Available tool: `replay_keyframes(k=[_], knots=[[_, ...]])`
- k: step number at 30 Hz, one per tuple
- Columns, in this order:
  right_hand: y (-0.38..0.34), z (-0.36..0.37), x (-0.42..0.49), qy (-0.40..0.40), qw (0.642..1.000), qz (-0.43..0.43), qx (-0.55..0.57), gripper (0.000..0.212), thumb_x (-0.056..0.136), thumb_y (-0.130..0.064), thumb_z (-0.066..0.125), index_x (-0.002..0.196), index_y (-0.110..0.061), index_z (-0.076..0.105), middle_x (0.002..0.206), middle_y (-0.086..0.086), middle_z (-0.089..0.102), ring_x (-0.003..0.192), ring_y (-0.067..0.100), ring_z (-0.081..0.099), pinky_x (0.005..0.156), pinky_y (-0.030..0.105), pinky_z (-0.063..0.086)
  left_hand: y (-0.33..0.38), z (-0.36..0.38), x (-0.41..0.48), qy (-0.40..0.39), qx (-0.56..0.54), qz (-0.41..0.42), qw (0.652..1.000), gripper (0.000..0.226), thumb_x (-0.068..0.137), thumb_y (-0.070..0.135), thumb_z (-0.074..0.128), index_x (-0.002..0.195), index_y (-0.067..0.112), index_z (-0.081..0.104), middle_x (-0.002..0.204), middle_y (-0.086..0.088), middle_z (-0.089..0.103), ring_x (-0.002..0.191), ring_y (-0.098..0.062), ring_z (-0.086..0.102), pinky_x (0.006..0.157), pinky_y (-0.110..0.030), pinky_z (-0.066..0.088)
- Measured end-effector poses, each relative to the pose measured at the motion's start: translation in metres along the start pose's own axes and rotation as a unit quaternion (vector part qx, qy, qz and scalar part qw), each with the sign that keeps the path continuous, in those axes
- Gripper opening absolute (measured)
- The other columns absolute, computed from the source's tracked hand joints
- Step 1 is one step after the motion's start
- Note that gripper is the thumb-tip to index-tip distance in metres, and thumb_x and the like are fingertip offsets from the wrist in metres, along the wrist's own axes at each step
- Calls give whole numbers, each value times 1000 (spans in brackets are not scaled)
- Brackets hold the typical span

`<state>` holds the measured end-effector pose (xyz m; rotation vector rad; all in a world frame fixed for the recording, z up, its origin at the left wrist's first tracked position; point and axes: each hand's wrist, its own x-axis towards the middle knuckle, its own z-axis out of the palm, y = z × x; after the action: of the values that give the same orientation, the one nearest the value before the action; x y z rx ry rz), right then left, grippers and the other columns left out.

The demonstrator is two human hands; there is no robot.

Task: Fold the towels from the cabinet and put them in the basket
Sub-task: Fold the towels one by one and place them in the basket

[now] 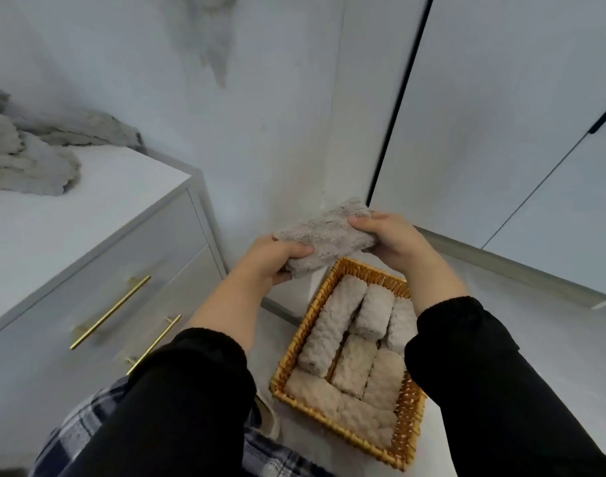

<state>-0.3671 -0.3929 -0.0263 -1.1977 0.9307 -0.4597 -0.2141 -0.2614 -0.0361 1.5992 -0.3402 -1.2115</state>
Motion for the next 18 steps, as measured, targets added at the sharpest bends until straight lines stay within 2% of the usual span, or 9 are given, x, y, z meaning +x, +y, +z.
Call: replay_keyframes(k=[3, 4, 6, 7, 9, 11, 13, 16, 18], knots=[[27, -27, 5, -6, 970, 93, 226, 27, 90, -11, 59, 114, 0, 59, 113, 15, 65, 100, 25, 64, 78, 33, 58, -26, 31, 18, -38, -47, -62, 996, 23, 78, 2, 73, 97, 6, 60, 85, -7, 66, 65, -15, 66, 50, -22, 51], [39, -34, 9, -3, 956, 107, 273, 31, 91, -15, 58, 119, -2, 58, 116, 14, 64, 103, 25, 63, 82, 35, 57, -35, 40, 26, -42, -54, -75, 995, 21, 79, 1, 72, 94, 7, 59, 84, -8, 64, 61, -14, 64, 47, -21, 50], [62, -46, 15, 6, 938, 118, 325, 44, 90, -23, 58, 130, -6, 53, 127, 13, 60, 116, 26, 58, 95, 37, 50, -50, 56, 40, -42, -66, -94, 992, 35, 78, 0, 73, 110, 3, 59, 94, -13, 66, 66, -17, 64, 49, -24, 52], [70, -47, 16, 1, 933, 121, 338, 50, 88, -27, 59, 133, -8, 51, 131, 13, 58, 121, 26, 54, 100, 38, 46, -55, 60, 45, -33, -73, -97, 992, 44, 77, -1, 73, 118, 1, 56, 99, -13, 66, 73, -19, 65, 53, -27, 54], [88, -53, 19, -18, 924, 124, 362, 55, 84, -29, 59, 135, -10, 49, 135, 14, 55, 125, 27, 53, 102, 41, 45, -69, 71, 60, -23, -87, -108, 990, 48, 75, 0, 75, 119, 2, 56, 108, -12, 67, 90, -23, 66, 71, -33, 57], [103, -60, 25, -20, 918, 123, 376, 52, 85, -21, 57, 134, -8, 49, 134, 15, 56, 121, 27, 55, 97, 39, 50, -81, 80, 74, -28, -85, -116, 989, 56, 70, 4, 80, 121, 5, 57, 115, -13, 66, 99, -24, 66, 82, -37, 56], [113, -63, 31, 13, 910, 123, 396, 45, 89, -11, 53, 133, -5, 49, 133, 16, 56, 119, 27, 56, 91, 39, 52, -90, 85, 83, -50, -56, -108, 991, 62, 62, 12, 85, 119, 10, 59, 116, -11, 67, 99, -24, 66, 85, -40, 56], [134, -71, 46, 88, 901, 136, 402, 36, 96, -5, 47, 132, -4, 50, 129, 17, 59, 119, 29, 57, 88, 42, 52, -102, 85, 94, -76, 65, -69, 993, 35, 73, 25, 82, 101, 18, 62, 107, -3, 67, 96, -19, 65, 83, -36, 56], [148, -76, 53, 138, 904, 149, 375, 29, 96, -5, 50, 124, -5, 53, 115, 13, 64, 104, 25, 63, 80, 37, 56, -113, 76, 104, -44, 125, -44, 990, 32, 79, 31, 77, 105, 17, 65, 105, -2, 68, 94, -17, 65, 84, -33, 55]])
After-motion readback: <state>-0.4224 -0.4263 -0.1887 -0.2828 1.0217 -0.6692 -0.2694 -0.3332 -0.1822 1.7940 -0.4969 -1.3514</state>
